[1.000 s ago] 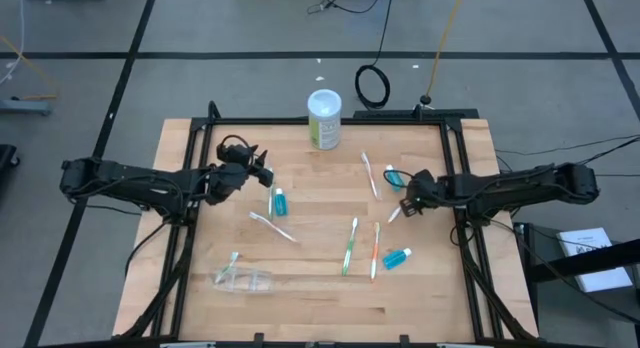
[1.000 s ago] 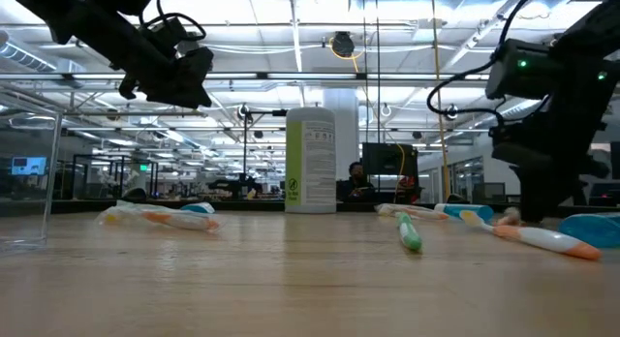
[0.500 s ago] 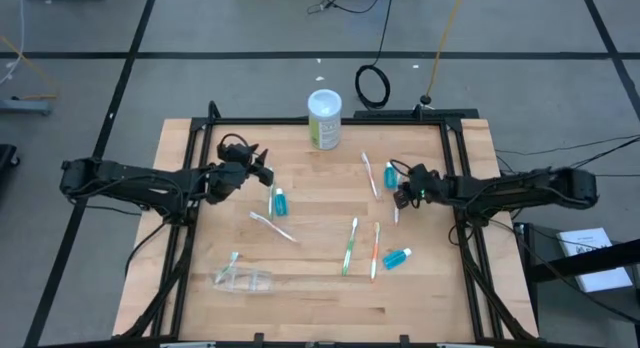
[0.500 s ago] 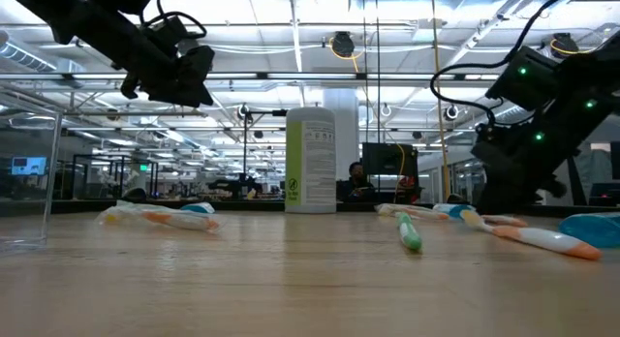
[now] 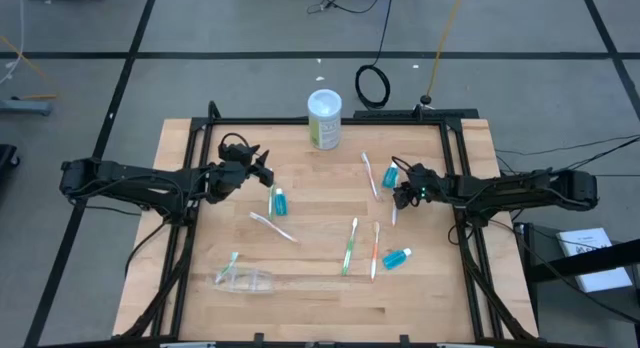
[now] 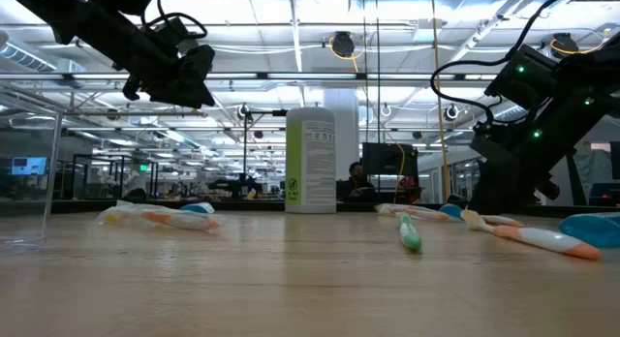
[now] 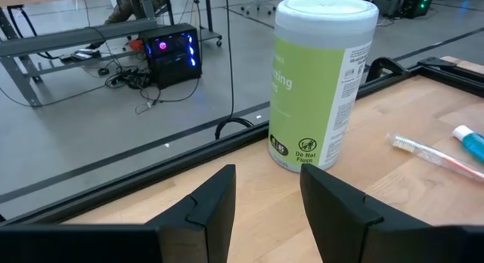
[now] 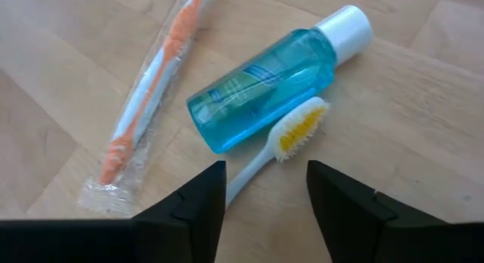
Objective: Pick & Place toothbrushing station
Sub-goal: Put the orange toothbrush into the transparent organizer
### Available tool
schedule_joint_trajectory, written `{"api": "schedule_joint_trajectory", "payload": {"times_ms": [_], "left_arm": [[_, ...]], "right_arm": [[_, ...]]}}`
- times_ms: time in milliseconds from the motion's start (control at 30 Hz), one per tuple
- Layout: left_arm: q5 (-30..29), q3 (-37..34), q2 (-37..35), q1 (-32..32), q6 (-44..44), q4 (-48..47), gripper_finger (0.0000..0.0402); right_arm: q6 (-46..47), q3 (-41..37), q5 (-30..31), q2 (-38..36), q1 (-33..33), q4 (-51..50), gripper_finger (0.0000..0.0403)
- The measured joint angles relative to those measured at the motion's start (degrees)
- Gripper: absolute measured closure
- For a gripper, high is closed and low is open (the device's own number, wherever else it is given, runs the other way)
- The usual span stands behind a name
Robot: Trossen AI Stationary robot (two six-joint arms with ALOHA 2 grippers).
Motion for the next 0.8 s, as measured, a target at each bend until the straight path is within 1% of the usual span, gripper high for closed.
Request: {"api": "schedule_joint_trajectory", "payload": {"times_ms": [133, 233, 300, 433, 600, 800], "left_arm": [[0.1, 0.0, 0.0, 0.0, 0.0, 0.5, 0.0245], [0.1, 0.0, 0.0, 0.0, 0.1, 1.9, 0.0245], [0.1, 0.0, 0.0, 0.0, 0.5, 2.4, 0.0245], [0.1, 0.0, 0.0, 0.0, 1.5, 2.6, 0.0245], [0.1, 0.0, 0.0, 0.0, 1.6, 2.7, 0.0245], [0.1, 0.0, 0.0, 0.0, 1.7, 2.7, 0.0245]], "right_arm": [[1.8, 0.0, 0.7, 1.0, 0.0, 0.2, 0.0216], [1.8, 0.1, 3.3, 3.4, 0.2, 0.5, 0.0218], [1.7, 0.2, 4.8, 4.9, 0.2, 0.6, 0.0223], [1.3, 0.2, 5.5, 6.4, 0.2, 0.9, 0.0239], [0.2, 0.2, 5.5, 6.5, 0.2, 0.2, 0.0278], [-1.6, 0.1, 5.6, 6.5, 0.1, -0.1, 0.0341]]}}
